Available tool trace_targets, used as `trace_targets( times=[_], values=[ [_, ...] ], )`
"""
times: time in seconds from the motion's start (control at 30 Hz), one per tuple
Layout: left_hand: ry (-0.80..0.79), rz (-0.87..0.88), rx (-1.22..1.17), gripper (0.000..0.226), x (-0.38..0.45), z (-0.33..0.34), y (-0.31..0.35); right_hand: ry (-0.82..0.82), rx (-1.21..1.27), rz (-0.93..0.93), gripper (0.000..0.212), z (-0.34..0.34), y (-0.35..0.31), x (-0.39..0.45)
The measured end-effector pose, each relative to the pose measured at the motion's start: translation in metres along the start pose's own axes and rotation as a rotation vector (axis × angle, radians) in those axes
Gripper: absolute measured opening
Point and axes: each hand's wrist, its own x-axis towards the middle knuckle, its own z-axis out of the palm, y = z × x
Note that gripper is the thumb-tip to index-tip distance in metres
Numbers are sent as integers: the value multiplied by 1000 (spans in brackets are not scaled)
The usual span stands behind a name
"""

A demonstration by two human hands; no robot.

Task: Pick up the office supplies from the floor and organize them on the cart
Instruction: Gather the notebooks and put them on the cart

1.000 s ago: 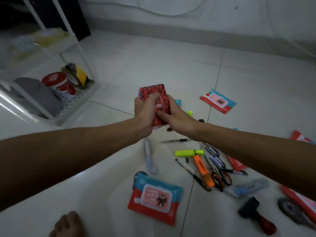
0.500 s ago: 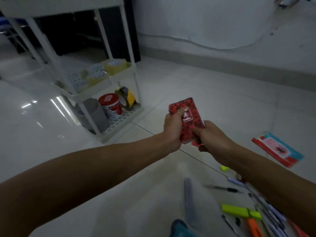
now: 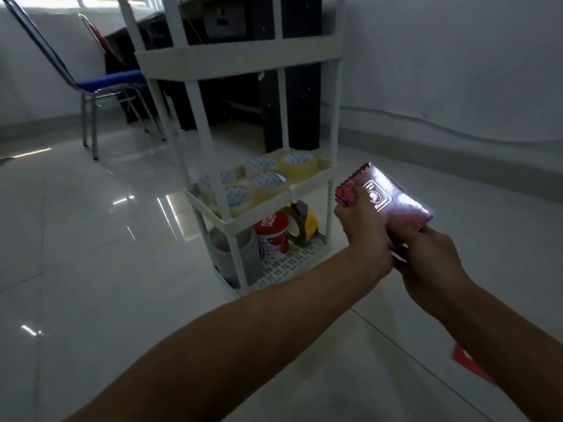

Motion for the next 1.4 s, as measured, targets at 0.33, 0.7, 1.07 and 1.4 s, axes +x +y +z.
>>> trace_targets(
  times=[0.33, 0.7, 1.07, 1.4],
  values=[
    [-60, 164, 131, 34, 21, -34, 84, 24, 191, -102, 30, 56, -32, 27],
    [-132, 189, 461, 37, -40, 52, 179, -22, 377, 8, 31, 41, -150, 12],
    [173, 252, 352, 40, -85, 89, 286, 13, 319, 199, 36, 135, -293, 9],
    [172, 600, 2042, 82, -64, 12, 299, -95, 74, 444, 9, 244, -312, 79]
  ],
)
